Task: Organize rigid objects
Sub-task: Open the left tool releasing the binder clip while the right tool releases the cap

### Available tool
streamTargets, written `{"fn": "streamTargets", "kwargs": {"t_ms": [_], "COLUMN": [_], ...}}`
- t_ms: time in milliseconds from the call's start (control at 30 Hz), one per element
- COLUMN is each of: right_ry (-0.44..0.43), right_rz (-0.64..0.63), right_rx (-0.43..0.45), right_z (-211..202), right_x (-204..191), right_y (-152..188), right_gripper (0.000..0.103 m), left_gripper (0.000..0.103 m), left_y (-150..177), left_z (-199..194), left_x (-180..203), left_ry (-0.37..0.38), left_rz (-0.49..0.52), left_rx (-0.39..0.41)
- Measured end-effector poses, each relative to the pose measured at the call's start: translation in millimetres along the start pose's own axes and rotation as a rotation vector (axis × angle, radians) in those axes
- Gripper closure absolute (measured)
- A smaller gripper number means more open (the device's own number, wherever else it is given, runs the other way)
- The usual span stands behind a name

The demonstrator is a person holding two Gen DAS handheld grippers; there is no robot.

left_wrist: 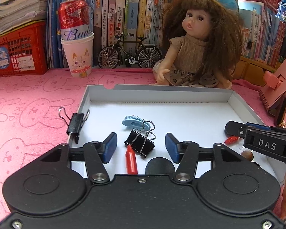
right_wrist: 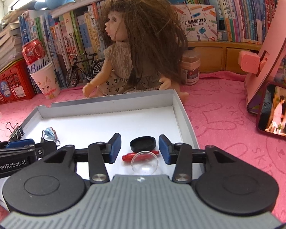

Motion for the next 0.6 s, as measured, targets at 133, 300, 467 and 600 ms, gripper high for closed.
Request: {"fn": "streamTargets", "kwargs": {"t_ms": [133, 300, 467, 600], "right_ry": [-0.002, -0.013, -0.013, -0.018], "right_rz": [-0.022, -0.053, -0.085, -0.085], "right_rx": [0.03, 0.069, 0.104, 0.128], "right_z": [-14.1, -36.2, -60.5, -78.6], "right_x": [-2.8, -7.1, -11.6, -10.3], "right_y": [0.8, 4.2, 11.5, 18.2], "right_gripper": [0.037, 0.029, 0.021, 0.016], "left_gripper": [0.039, 0.029, 0.027, 0.027], "left_y": [2.6, 11.4, 21.2, 30.5], "left_z": [-11.3, -32.3, -55.5, -73.4], "left_x": [2.4, 8.9, 15.7, 19.9], "left_ry": [-0.003, -0.006, 0.011, 0.033], "left_rz": [0.004, 0.023, 0.039, 0.029], "left_rx": [0.012, 0.035, 0.05, 0.058]}}
Point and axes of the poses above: each gripper's, at about its wrist camera, not at the fingertips, and z roughly the way its jaws point, x to its right, y to its underside, the point moved 1 cm from there along z, roughly the way its jaws point, and after that the axes turned 9 degrees about y, right-handed, at the moved point
